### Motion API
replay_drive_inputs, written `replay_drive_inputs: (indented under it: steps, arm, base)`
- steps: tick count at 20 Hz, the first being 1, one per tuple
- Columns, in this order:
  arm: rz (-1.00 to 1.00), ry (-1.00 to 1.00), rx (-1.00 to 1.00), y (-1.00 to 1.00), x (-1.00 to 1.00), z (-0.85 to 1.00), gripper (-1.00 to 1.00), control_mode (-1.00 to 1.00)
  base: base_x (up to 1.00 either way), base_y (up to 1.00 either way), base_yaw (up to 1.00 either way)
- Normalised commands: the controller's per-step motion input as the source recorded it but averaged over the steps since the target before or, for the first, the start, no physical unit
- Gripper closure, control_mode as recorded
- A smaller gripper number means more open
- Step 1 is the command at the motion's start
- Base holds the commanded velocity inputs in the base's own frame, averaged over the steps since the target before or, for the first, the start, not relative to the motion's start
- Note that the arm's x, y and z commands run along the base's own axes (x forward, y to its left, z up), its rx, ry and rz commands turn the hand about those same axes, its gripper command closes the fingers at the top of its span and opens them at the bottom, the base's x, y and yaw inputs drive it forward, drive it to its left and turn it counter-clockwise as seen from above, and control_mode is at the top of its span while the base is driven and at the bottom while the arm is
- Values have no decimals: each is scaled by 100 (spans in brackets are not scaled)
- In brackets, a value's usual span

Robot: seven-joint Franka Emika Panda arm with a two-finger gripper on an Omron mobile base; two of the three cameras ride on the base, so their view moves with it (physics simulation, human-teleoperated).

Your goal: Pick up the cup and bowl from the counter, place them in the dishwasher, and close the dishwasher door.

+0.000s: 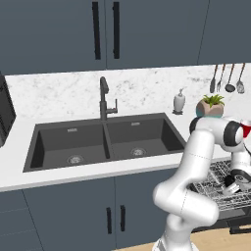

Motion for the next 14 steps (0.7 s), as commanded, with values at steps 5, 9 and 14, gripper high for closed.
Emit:
replay_drive_inputs:
  steps: [5, 9, 14]
  arm:
    - [0, 0, 0, 0, 1, 7, 100, -100]
    - [0, 0, 0, 0, 15, -29, 100, -100]
    - [0, 0, 0, 0, 3, -63, 100, -100]
  base:
    - [0, 0, 0]
    - [0, 0, 0]
    - [0, 0, 0]
